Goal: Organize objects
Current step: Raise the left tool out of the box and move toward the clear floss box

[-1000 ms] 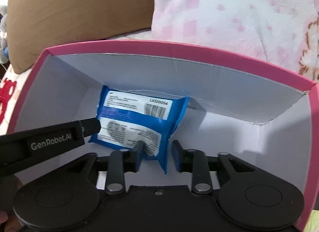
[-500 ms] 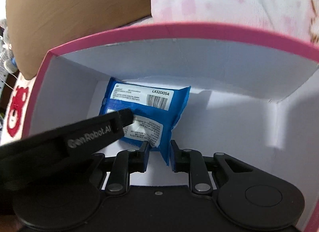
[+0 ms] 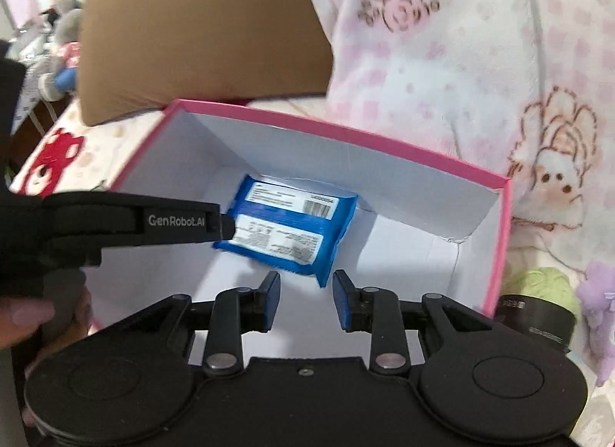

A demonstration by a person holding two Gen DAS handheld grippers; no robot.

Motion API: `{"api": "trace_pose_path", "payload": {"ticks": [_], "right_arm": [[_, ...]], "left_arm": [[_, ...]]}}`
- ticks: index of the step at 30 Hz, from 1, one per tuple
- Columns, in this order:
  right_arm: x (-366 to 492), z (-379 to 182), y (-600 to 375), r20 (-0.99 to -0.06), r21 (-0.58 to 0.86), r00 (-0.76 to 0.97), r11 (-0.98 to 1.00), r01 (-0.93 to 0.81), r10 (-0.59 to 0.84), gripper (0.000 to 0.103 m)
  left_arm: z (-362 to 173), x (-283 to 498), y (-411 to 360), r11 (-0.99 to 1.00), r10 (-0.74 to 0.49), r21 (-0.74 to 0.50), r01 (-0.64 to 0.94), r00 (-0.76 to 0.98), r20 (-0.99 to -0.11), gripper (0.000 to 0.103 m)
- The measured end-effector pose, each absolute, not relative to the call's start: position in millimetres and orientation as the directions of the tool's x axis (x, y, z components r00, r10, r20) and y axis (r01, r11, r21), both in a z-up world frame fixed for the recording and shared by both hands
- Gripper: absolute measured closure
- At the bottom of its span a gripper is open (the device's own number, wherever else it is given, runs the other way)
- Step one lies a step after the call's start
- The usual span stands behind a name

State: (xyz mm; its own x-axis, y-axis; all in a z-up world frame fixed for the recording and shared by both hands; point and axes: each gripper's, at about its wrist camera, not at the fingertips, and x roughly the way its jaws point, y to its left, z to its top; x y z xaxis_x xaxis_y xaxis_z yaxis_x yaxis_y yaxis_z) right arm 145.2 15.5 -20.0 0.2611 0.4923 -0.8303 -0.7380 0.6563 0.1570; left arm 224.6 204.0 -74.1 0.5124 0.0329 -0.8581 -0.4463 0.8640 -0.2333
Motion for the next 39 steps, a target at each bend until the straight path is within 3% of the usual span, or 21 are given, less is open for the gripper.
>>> {"api": "trace_pose_path", "payload": {"ticks": [4,7,11,15,22,27,30,39], "right_arm": [[137.7,-8.4,3.6,-0.812,0.178,0.247,0.627,-0.758,0.529,0.069],[125.5,-2.2,0.8,-0.801,0.153,0.261,0.605,-0.781,0.539,0.067],[113.8,14.8,-9.5,-0.787,0.136,0.277,0.593,-0.793,0.551,0.066],[96.4,32.7,-18.0,-0.769,0.117,0.286,0.565,-0.817,0.572,0.053],[77.7,50.5,-40.3,-0.779,0.114,0.289,0.579,-0.808,0.556,0.046],[57.1,59.8,-63.9,-0.767,0.043,0.361,0.604,-0.796,0.531,0.018],[43.1,56.1,-76.4,-0.768,-0.006,0.396,0.613,-0.790,0.503,0.017],[19.7,64.5,-114.9,-0.751,-0.001,0.409,0.619,-0.786,0.518,0.013]], "left_arm": [[-49.6,208.0,199.4,0.867,0.018,-0.249,-0.431,0.526,-0.850,0.055],[-26.2,200.6,191.1,0.887,0.058,-0.206,-0.414,0.542,-0.839,0.041],[2.5,186.9,176.3,0.908,0.093,-0.158,-0.388,0.556,-0.826,0.038],[28.3,168.6,159.2,0.938,0.105,-0.112,-0.329,0.574,-0.812,0.035],[63.6,138.5,135.2,0.969,0.048,-0.110,-0.223,0.600,-0.799,0.029],[74.3,116.0,118.4,0.977,0.090,-0.050,-0.207,0.613,-0.785,0.028],[75.7,99.8,109.7,0.976,0.130,-0.013,-0.218,0.626,-0.769,0.026],[88.0,65.3,89.6,0.987,0.078,-0.032,-0.157,0.642,-0.763,0.022]]}}
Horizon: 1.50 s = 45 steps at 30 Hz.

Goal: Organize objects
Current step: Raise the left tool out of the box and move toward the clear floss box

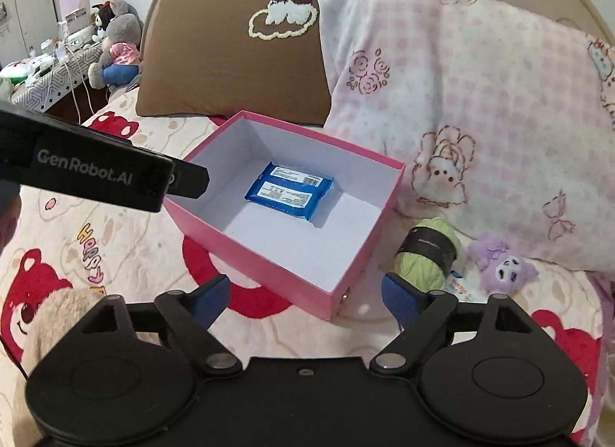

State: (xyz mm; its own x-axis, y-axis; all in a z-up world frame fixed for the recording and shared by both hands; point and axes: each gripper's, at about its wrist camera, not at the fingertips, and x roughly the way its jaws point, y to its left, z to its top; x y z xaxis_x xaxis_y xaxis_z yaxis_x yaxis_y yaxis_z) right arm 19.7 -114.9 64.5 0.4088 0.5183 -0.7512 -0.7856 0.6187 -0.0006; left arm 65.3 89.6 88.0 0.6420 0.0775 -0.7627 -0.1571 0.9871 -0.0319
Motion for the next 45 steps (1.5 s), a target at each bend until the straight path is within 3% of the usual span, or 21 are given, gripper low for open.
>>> {"api": "trace_pose_path", "payload": {"ticks": [10,16,32,39,45], "right_arm": [[5.4,71.1,-149.1,-0.771,-0.051,0.405,0.587,-0.808,0.491,0.013],[2.5,73.3,-175.9,-0.761,-0.054,0.388,0.545,-0.837,0.520,0.013],[41.0,38.8,-265.2,-0.725,0.006,0.272,0.401,-0.916,0.632,0.012],[45.5,14.5,-274.0,-0.736,-0.165,0.320,0.301,-0.939,0.596,0.012],[68.0,-2.4,-272.9,-0.753,-0.207,0.314,0.245,-0.947,0.579,0.012]], "left_arm": [[102.1,49.4,69.3,0.991,0.045,-0.044,-0.125,0.632,-0.774,0.019],[101.7,37.2,51.0,0.996,0.033,-0.026,-0.085,0.625,-0.780,0.012],[54.6,37.7,-17.0,0.994,-0.111,-0.100,0.049,0.546,-0.831,0.005],[27.5,49.7,-38.2,0.982,-0.184,-0.182,0.056,0.509,-0.841,0.005],[5.0,60.8,-59.0,0.975,-0.216,-0.216,0.058,0.491,-0.844,0.006]]}}
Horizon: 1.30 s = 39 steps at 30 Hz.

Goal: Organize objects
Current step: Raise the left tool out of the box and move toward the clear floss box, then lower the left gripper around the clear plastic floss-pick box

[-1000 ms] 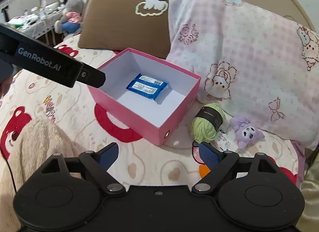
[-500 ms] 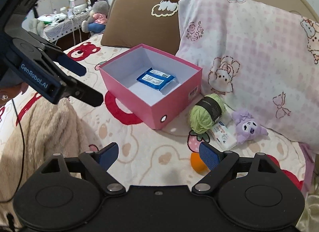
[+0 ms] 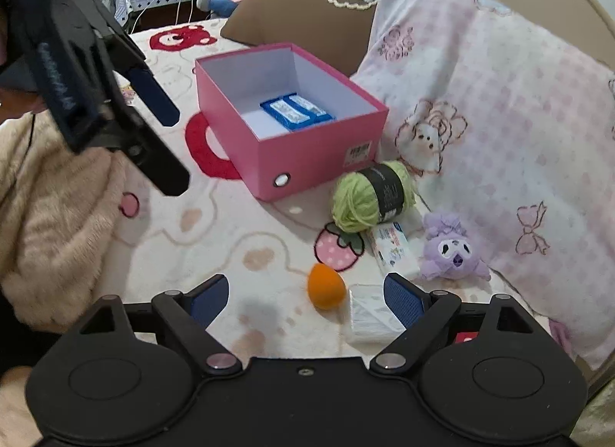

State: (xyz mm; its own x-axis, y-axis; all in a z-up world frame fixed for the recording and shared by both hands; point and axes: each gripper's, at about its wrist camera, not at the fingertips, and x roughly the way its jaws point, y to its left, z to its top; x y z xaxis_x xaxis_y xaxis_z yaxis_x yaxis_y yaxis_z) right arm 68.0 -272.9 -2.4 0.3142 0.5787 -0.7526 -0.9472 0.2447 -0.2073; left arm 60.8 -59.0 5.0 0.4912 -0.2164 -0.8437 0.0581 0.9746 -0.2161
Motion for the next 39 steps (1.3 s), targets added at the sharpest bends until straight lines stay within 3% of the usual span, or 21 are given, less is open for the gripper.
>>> {"api": "trace_pose_path", "payload": {"ticks": [8,27,33,35,39], "right_arm": [[96.6,-40.7,-268.4,-0.751,-0.335,0.428,0.269,-0.903,0.502,0.013],[159.6,-83.5,-282.2,-0.772,-0.131,0.359,0.421,-0.897,0.525,0.013],[180.5,-100.7,-283.6,-0.810,-0.050,0.312,0.472,-0.880,0.496,0.015],[178.5,-101.4,-281.3,-0.808,-0.070,0.321,0.460,-0.885,0.494,0.015],[173.2,-104.8,-277.6,-0.799,-0.135,0.351,0.423,-0.896,0.488,0.012]], "left_arm": [[-26.4,87.0,-82.5,0.955,-0.255,-0.298,-0.007,0.495,-0.831,0.008],[-104.7,129.6,-117.7,0.860,-0.308,-0.475,-0.187,0.551,-0.775,0.015],[-119.0,136.0,-126.7,0.838,-0.343,-0.516,-0.175,0.567,-0.749,0.031],[-123.3,137.6,-126.8,0.827,-0.361,-0.536,-0.167,0.573,-0.736,0.040],[-135.5,139.4,-126.1,0.794,-0.380,-0.577,-0.193,0.583,-0.718,0.047]]}}
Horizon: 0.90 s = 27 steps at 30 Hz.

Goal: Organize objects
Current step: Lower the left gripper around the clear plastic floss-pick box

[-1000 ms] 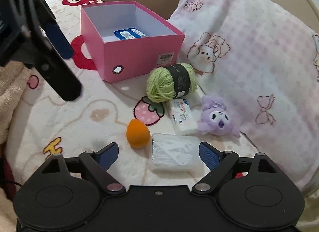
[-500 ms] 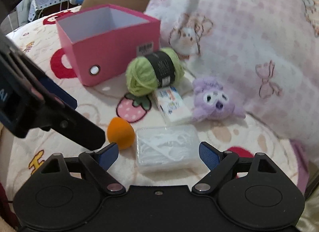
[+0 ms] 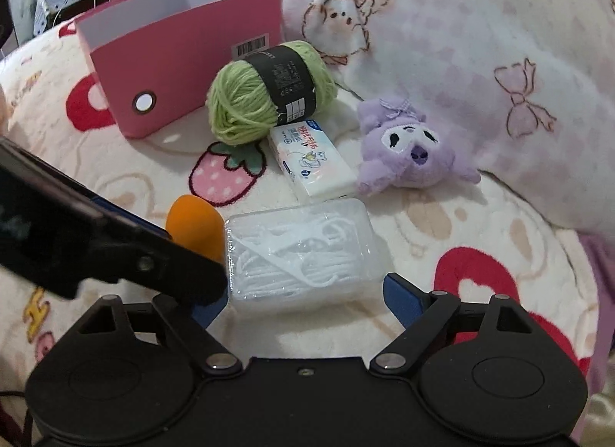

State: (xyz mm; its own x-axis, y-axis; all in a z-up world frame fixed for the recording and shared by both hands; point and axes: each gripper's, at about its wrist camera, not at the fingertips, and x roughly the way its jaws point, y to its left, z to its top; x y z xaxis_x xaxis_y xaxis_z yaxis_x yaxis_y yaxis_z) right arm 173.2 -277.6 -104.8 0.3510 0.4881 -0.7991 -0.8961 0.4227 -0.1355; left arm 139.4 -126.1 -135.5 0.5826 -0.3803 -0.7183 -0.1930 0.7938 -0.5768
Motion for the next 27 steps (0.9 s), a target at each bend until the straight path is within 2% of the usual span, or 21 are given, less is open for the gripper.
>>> {"api": "trace_pose_path", "payload": {"ticks": [7,14,18,22,27], "right_arm": [[182.8,-112.3,-278.0,-0.790,-0.132,0.346,0.410,-0.902,0.506,0.007],[192.7,-118.0,-274.7,-0.787,-0.099,0.321,0.406,-0.909,0.527,0.006],[193.4,-117.0,-271.6,-0.803,-0.096,0.309,0.402,-0.911,0.509,0.010],[195.8,-110.3,-279.8,-0.802,-0.113,0.355,0.461,-0.880,0.480,0.010],[211.8,-108.6,-295.0,-0.835,-0.015,0.314,0.551,-0.834,0.452,0.009]], "left_arm": [[-143.8,142.1,-131.1,0.769,-0.382,-0.604,-0.212,0.605,-0.699,0.048],[-143.1,140.7,-130.4,0.757,-0.375,-0.614,-0.224,0.621,-0.689,0.048],[-143.1,141.8,-128.7,0.755,-0.376,-0.614,-0.230,0.615,-0.693,0.048],[-138.2,146.5,-135.3,0.759,-0.369,-0.609,-0.231,0.619,-0.694,0.048],[-131.3,156.2,-147.7,0.773,-0.388,-0.604,-0.196,0.608,-0.693,0.048]]}}
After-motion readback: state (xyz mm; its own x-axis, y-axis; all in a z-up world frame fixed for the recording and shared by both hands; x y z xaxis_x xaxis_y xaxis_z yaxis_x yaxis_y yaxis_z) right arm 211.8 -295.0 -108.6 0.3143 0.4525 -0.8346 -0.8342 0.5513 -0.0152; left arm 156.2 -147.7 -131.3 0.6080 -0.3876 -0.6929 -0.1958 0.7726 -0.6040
